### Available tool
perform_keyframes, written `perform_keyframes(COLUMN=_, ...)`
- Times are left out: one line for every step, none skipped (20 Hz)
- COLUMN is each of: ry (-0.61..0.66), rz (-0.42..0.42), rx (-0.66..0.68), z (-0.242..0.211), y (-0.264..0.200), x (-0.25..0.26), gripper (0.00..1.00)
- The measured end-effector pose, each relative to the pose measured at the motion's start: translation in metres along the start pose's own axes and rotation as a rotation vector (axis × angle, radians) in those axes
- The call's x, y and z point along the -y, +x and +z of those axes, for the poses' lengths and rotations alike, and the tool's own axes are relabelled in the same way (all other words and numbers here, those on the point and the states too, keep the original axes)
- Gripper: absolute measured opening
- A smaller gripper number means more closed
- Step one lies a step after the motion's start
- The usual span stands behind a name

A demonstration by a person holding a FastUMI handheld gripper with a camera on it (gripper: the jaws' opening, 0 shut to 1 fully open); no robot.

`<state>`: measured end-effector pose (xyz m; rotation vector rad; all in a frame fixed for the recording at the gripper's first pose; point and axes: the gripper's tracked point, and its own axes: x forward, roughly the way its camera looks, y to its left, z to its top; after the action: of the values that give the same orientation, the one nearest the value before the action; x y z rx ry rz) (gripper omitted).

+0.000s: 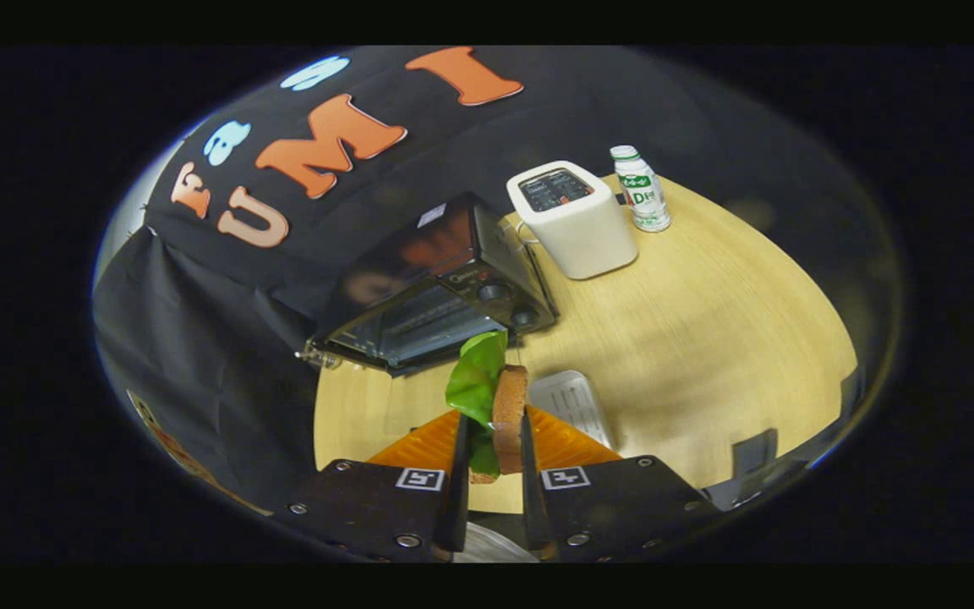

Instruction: Open the toaster oven, put the food inside, and close the toaster oven door.

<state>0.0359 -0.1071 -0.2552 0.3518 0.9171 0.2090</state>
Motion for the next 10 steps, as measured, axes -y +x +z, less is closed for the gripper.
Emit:
perform_keyframes(ry=0.032, rz=0.006, rx=0.035, z=-0.002, y=0.006, x=-0.007, gripper=0.27)
perform_keyframes(ry=0.072, rz=0.023, rx=0.069, z=-0.004, y=0.013, x=-0.016, gripper=0.27)
perform_keyframes(ry=0.123, rz=0.046, rx=0.099, z=-0.007, y=0.019, x=-0.025, gripper=0.27)
perform_keyframes(ry=0.172, rz=0.071, rx=0.128, z=-0.011, y=0.026, x=-0.034, gripper=0.27)
perform_keyframes(ry=0.220, rz=0.094, rx=0.157, z=-0.013, y=0.035, x=-0.043, gripper=0.27)
perform_keyframes(ry=0.268, rz=0.113, rx=0.177, z=-0.016, y=0.044, x=-0.051, gripper=0.27)
perform_keyframes(ry=0.315, rz=0.124, rx=0.195, z=-0.018, y=0.054, x=-0.057, gripper=0.27)
perform_keyframes(ry=0.357, rz=0.129, rx=0.221, z=-0.018, y=0.063, x=-0.061, gripper=0.27)
perform_keyframes(ry=0.401, rz=0.135, rx=0.249, z=-0.017, y=0.070, x=-0.064, gripper=0.27)
perform_keyframes(ry=0.442, rz=0.148, rx=0.278, z=-0.014, y=0.078, x=-0.069, gripper=0.27)
